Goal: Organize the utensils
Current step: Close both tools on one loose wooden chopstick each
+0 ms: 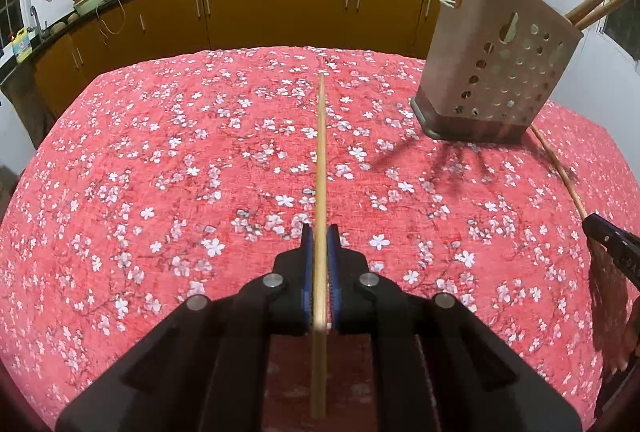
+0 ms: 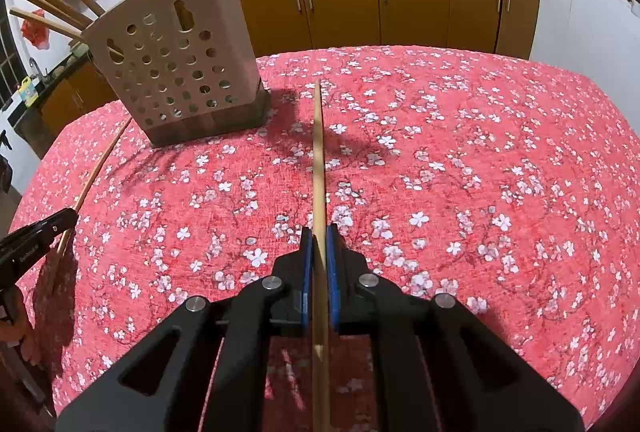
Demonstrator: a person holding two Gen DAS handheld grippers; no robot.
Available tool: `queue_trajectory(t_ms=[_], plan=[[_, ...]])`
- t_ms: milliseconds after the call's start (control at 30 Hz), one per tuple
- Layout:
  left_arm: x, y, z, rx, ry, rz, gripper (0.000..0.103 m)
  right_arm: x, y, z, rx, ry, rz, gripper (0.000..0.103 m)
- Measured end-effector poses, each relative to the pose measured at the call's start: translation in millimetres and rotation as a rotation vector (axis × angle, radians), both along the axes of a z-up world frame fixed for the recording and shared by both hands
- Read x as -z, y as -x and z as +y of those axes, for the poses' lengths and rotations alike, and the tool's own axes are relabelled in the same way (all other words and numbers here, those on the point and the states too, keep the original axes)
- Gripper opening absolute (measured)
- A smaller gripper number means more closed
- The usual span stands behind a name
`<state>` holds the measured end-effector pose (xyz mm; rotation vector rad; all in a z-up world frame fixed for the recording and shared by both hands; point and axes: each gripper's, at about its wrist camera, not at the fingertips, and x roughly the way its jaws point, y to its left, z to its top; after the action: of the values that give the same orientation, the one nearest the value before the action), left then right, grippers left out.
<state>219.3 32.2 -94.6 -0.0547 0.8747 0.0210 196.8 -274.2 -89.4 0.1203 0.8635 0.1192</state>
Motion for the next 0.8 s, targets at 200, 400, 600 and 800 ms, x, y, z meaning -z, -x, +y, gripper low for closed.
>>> queue_trajectory(t_ms=[200, 400, 600, 800], plan=[[1.2, -1.5, -2.8, -0.001, -0.003, 0.001, 0.010, 0.2, -0.5, -0.6, -0.001, 0.001, 0.000, 0.009], [1.1, -1.6, -3.7, -0.001, -0.001, 0.002, 0.010, 0.4, -1.1, 0.9, -0.001, -0.004, 0.001, 0.009], [0.6, -2.0, -2.8, -0.002, -0.001, 0.003, 0.010, 0.4, -0.7, -2.4, -0.001, -0.009, 0.001, 0.009], [-0.1, -3.0, -3.1, -0.002, -0.002, 0.004, 0.010, 0.4, -0.9, -1.7, -0.001, -0.008, 0.001, 0.009]])
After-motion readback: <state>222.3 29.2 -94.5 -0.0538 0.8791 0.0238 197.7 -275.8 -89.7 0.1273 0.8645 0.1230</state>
